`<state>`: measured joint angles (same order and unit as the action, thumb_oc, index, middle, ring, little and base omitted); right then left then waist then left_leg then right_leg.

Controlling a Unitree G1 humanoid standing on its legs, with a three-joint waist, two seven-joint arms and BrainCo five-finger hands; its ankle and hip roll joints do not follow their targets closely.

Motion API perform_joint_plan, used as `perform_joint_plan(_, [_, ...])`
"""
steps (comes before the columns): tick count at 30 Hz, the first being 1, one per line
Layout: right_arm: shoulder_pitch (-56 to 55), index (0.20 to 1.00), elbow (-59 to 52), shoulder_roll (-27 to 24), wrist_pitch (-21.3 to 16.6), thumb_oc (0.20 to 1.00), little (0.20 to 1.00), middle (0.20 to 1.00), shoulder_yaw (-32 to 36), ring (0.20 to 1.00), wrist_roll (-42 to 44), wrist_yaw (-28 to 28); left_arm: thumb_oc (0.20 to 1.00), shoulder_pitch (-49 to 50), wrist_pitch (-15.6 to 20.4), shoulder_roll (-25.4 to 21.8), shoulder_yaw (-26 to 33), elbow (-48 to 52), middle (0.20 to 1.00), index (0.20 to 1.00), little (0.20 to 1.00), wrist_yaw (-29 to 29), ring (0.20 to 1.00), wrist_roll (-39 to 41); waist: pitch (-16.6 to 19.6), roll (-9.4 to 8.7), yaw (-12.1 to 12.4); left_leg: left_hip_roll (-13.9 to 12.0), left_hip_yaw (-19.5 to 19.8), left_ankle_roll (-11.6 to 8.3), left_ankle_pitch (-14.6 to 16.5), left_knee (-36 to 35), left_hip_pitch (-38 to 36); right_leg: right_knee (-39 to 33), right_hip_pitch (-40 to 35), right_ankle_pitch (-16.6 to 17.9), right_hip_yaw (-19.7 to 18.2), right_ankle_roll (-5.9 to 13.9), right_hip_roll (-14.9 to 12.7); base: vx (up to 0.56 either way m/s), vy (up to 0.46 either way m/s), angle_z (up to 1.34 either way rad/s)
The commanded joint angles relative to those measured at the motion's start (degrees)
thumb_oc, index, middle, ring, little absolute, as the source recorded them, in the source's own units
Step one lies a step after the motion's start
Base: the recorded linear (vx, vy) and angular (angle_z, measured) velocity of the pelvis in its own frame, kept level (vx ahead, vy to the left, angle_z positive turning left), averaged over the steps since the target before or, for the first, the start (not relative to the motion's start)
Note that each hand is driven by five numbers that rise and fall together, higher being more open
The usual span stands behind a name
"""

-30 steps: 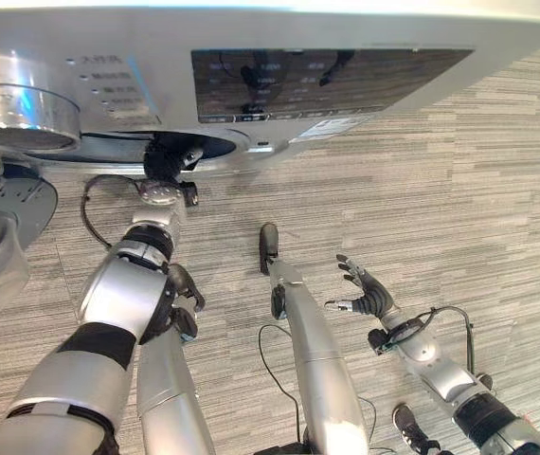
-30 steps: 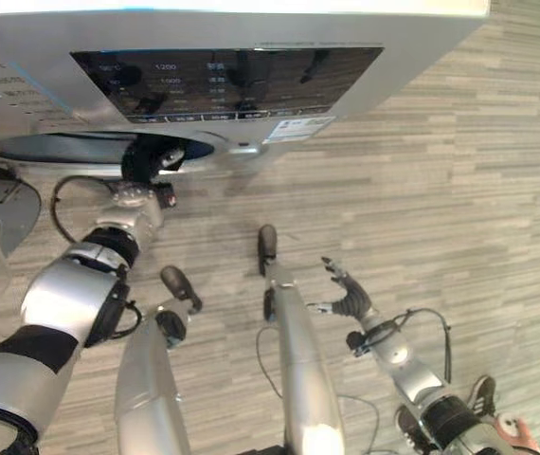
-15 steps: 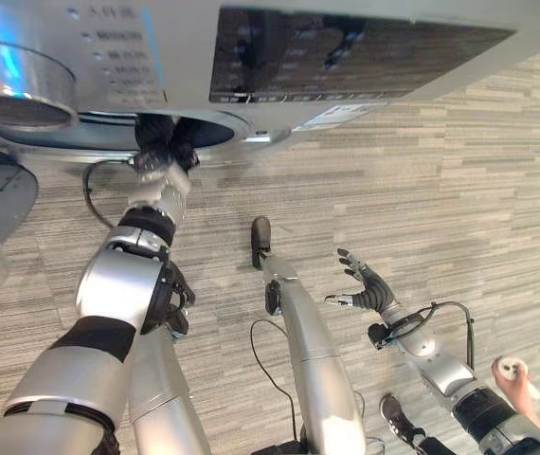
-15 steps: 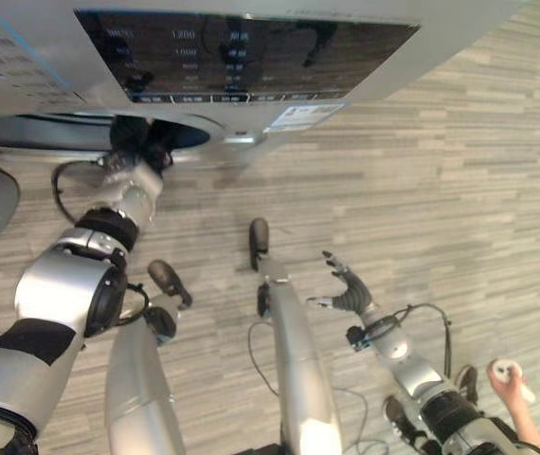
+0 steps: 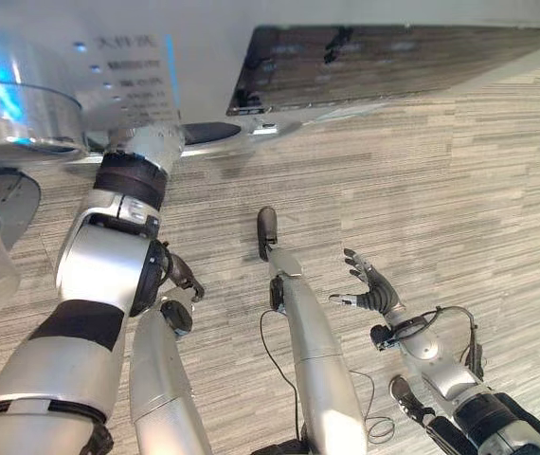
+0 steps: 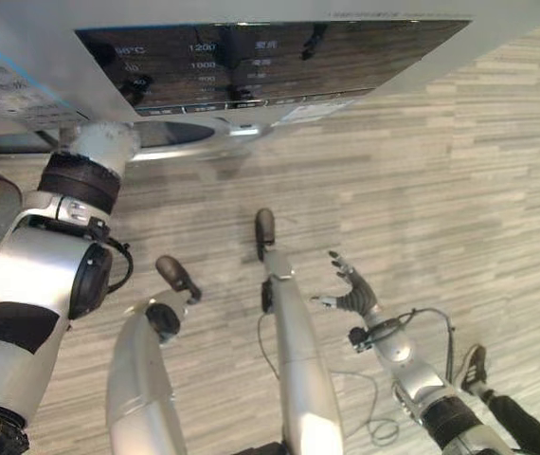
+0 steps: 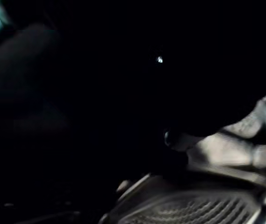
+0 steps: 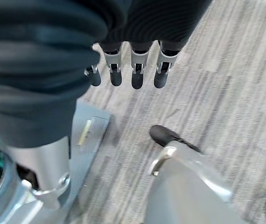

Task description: Grab the laundry basket,head to the washer,open it,put in the laundry and shut it.

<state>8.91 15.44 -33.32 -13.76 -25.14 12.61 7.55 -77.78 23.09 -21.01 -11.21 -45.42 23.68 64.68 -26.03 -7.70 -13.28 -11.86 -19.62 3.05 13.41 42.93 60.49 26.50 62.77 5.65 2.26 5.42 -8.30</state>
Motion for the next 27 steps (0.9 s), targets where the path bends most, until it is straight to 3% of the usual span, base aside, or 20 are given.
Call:
perform_joint_plan(1, [-4.3, 1.0, -2.0, -2.4, -1.1, 1.0, 1.0, 1.0, 2.0, 1.0, -0.4, 1.3, 0.2, -1.3, 6.1, 0.9, 3.1, 6.6, 0.2, 0.2, 0.2, 0.7, 0.2, -1.5, 1.8, 3.01, -0.8, -0.2, 5.7, -6.32, 0.2, 0.6, -1.1, -3.2, -2.9, -1.9, 0.9, 5.01, -0.7, -0.02, -0.002, 0.04])
perform_joint_plan(2, [-4.3, 1.0, -2.0, -2.4, -1.1, 1.0, 1.0, 1.0, 2.0, 1.0, -0.4, 1.3, 0.482, -1.3, 6.1, 0.9, 3.1, 6.7, 0.482, 0.482, 0.482, 0.8, 0.482, -1.6, 1.8, 3.01, -0.8, -0.2, 5.7, -6.32, 0.1, 0.5, -1.1, -3.2, -2.9, -1.8, 0.9, 5.01, -0.7, -0.02, -0.01, 0.1])
perform_joint_plan(3, [-4.0, 1.0, -1.8, -2.5, -1.0, 1.0, 1.0, 1.0, 1.6, 1.0, -0.7, 1.4, 1.0, -0.4, 5.4, 1.0, 2.3, 6.0, 1.0, 1.0, 1.0, 1.7, 1.0, -3.3, 1.4, 3.08, -0.5, 0.0, 5.8, -6.25, -0.1, -0.1, -1.3, -3.6, -3.1, -1.5, 1.1, 4.95, -0.9, -0.03, -0.016, 0.1])
perform_joint_plan(4, [-3.7, 1.0, -1.8, -2.8, -1.0, 1.0, 1.0, 1.0, 1.3, 1.0, -0.8, 1.6, 1.0, -0.2, 3.7, 0.6, 1.3, 4.0, 1.0, 1.0, 1.0, 2.7, 1.0, -5.4, 1.2, 3.14, -0.5, 0.2, 5.8, -6.22, -0.3, -0.4, -1.5, -3.9, -3.4, -1.4, 1.2, 4.85, -1.0, -0.03, -0.017, 0.12])
perform_joint_plan(5, [-3.4, 1.0, -1.5, -3.4, -1.0, 1.0, 1.0, 1.0, 1.0, 1.0, -0.9, 1.7, 1.0, -0.7, -1.9, -1.3, -1.5, -2.3, 1.0, 1.0, 1.0, 3.0, 1.0, -11.9, 0.9, 3.33, -0.4, 0.3, 5.9, -6.2, -0.4, -0.8, -1.8, -4.1, -3.9, -1.4, 1.2, 4.84, -1.2, -0.04, 0.001, 0.08])
perform_joint_plan(7, [-2.8, 1.0, -1.2, -4.2, -1.2, 1.0, 1.0, 1.0, 0.8, 1.0, -1.1, 1.3, 1.0, -3.3, -9.4, -6.0, -7.8, -12.5, 1.0, 1.0, 1.0, 0.8, 1.0, -24.4, 0.3, 3.5, -0.3, 0.6, 5.8, -5.99, -1.0, -1.5, -2.2, -4.4, -4.4, -1.0, 1.1, 4.86, -1.7, -0.05, 0.027, 0.06])
perform_joint_plan(8, [-2.8, 1.0, -0.8, -4.7, -1.4, 1.0, 1.0, 1.0, 0.8, 1.0, -1.2, 0.8, 1.0, -4.2, -11.1, -7.6, -10.3, -14.7, 1.0, 1.0, 1.0, 0.7, 1.0, -29.6, 0.1, 3.69, -0.2, 0.6, 5.6, -5.96, -1.2, -1.9, -2.5, -4.5, -4.7, -0.9, 1.1, 4.94, -1.8, -0.03, 0.03, 0.07])
perform_joint_plan(11, [-3.0, 1.0, -1.2, -5.2, -2.1, 1.0, 1.0, 1.0, 0.8, 1.0, -0.4, -0.2, 1.0, -2.5, -12.3, -6.7, -9.7, -18.3, 1.0, 1.0, 1.0, 0.2, 1.0, -32.7, -0.3, 3.78, -0.1, 1.0, 5.6, -6.03, -1.8, -3.1, -3.6, -5.0, -5.5, -0.5, 1.0, 5.01, -2.1, -0.06, 0.006, 0.14])
perform_joint_plan(12, [-2.8, 1.0, -1.3, -5.4, -2.6, 1.0, 1.0, 1.0, 0.4, 1.0, -0.5, -0.5, 1.0, -0.6, -14.4, -6.1, -10.6, -20.3, 1.0, 1.0, 1.0, -0.9, 1.0, -37.8, -0.3, 3.89, 0.1, 1.3, 5.7, -6.12, -2.5, -4.3, -4.2, -5.7, -6.1, -0.2, 1.0, 4.97, -2.3, -0.06, -0.034, 0.15])
perform_joint_plan(16, [-2.1, 1.0, -0.9, -4.6, -3.2, 1.0, 1.0, 1.0, -0.6, 1.0, -0.8, -0.4, 1.0, 4.9, -17.1, -3.9, -10.6, -21.5, 1.0, 1.0, 1.0, 0.0, 1.0, -46.4, -1.3, 4.29, 0.9, 2.2, 6.5, -6.37, -4.6, -7.6, -6.5, -6.0, -8.0, -0.3, 1.4, 4.6, -2.5, -0.09, -0.074, 0.17])
perform_joint_plan(22, [-1.7, 1.0, 0.8, -3.4, -3.1, 1.0, 1.0, 1.0, -0.6, 1.0, -1.3, 0.6, 1.0, 15.8, -16.4, -2.1, -8.3, -18.7, 1.0, 1.0, 1.0, -0.7, 1.0, -48.0, -2.1, 5.25, 2.4, 3.4, 7.9, -6.57, -6.7, -10.6, -10.4, -5.4, -11.7, -1.2, 2.3, 3.86, -2.8, -0.06, -0.07, 0.13])
perform_joint_plan(27, [-1.3, 1.0, 5.5, -1.5, -2.2, 1.0, 1.0, 1.0, 1.4, 1.0, -1.6, 1.8, 1.0, 32.8, -14.5, 0.1, -5.8, -11.2, 1.0, 1.0, 1.0, -1.8, 1.0, -47.9, -2.8, 6.66, 4.9, 4.6, 9.5, -7.26, -10.3, -16.9, -18.6, -6.7, -19.3, -1.9, 4.6, 2.95, -3.1, -0.05, -0.083, 0.24])
